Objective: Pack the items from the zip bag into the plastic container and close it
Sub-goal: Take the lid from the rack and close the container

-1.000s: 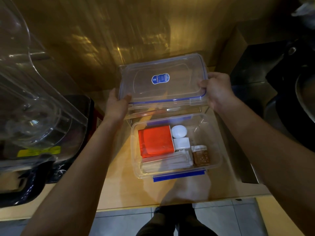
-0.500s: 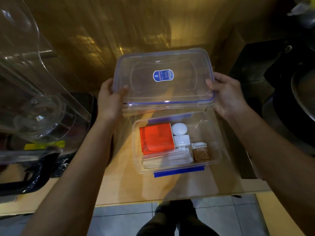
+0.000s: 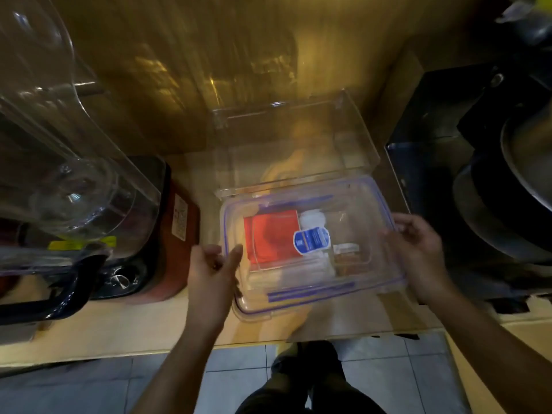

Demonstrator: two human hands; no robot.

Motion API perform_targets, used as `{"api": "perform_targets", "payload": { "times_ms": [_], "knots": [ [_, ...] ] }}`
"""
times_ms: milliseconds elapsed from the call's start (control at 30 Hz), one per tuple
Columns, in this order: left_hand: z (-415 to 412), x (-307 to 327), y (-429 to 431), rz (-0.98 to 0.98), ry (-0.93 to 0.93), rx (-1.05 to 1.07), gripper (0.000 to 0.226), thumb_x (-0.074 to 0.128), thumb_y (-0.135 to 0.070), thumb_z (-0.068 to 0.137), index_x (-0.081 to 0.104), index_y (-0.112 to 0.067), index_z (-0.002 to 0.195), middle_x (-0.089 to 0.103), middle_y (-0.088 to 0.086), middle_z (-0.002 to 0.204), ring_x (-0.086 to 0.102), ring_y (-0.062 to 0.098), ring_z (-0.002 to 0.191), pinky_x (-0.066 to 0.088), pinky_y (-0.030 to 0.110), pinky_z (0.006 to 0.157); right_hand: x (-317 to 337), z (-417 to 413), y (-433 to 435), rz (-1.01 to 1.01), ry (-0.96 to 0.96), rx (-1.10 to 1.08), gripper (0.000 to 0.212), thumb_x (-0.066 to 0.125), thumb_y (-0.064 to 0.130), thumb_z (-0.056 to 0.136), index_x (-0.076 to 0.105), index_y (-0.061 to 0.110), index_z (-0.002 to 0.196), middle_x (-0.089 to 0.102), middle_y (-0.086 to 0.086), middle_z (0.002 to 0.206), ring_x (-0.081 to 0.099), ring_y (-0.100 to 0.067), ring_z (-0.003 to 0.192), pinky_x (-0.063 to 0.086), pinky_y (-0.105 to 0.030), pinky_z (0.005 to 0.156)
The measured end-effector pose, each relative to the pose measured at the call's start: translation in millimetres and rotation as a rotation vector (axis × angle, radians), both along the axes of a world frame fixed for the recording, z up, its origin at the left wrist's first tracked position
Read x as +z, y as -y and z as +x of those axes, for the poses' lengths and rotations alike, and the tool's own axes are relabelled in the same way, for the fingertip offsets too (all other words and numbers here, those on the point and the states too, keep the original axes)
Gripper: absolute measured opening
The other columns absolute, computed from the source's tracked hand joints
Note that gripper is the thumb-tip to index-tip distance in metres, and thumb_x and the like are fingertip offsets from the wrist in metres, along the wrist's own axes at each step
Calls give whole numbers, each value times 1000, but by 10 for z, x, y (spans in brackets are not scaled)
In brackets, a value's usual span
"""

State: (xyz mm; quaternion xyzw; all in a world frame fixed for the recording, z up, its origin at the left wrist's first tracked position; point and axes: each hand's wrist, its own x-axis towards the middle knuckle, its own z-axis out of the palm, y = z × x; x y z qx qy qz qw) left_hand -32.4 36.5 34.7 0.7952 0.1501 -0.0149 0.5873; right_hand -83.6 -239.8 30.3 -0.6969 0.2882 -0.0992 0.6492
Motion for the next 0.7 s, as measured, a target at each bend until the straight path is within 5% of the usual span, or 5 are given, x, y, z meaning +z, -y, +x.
{"api": "perform_targets", "payload": {
  "times_ms": [167,300,400,567,700],
  "knots": [
    [-119,-156,65,42,-118,-29,20,64,-26,85,47,-24,94,57,-2,80,56,21,70,47,36,62,-258,-77,25,-36,-139,-26,29,64,10,85,59,2,113,61,-15,95,59,-28,88,49,-48,84],
    [-38,-224,124,41,-52,-53,19,61,-18,87,51,-25,102,57,-16,88,56,-5,81,43,22,69,-367,19,-1,-72,-129,-32,22,63,17,85,58,19,107,62,1,87,60,-11,76,47,-25,63],
    [50,-256,169,41,-10,-74,25,57,-19,90,54,-21,114,59,-21,93,56,-11,85,46,20,74,-431,100,-29,-135,-90,5,17,58,22,88,57,27,104,63,4,92,62,-11,81,48,-25,64],
    [129,-312,213,97,-29,-57,41,53,-27,93,47,-14,131,61,2,121,59,19,110,48,42,98,-462,236,-51,-444,-128,67,28,48,32,92,57,18,115,44,5,106,49,4,76,35,-11,60],
    [157,-354,196,60,-61,-55,35,52,-23,93,51,-11,126,63,12,120,60,26,109,48,50,98,-482,250,-48,-417,-167,109,31,50,32,93,56,15,118,44,2,105,52,-7,80,40,-18,61]
  ]
}}
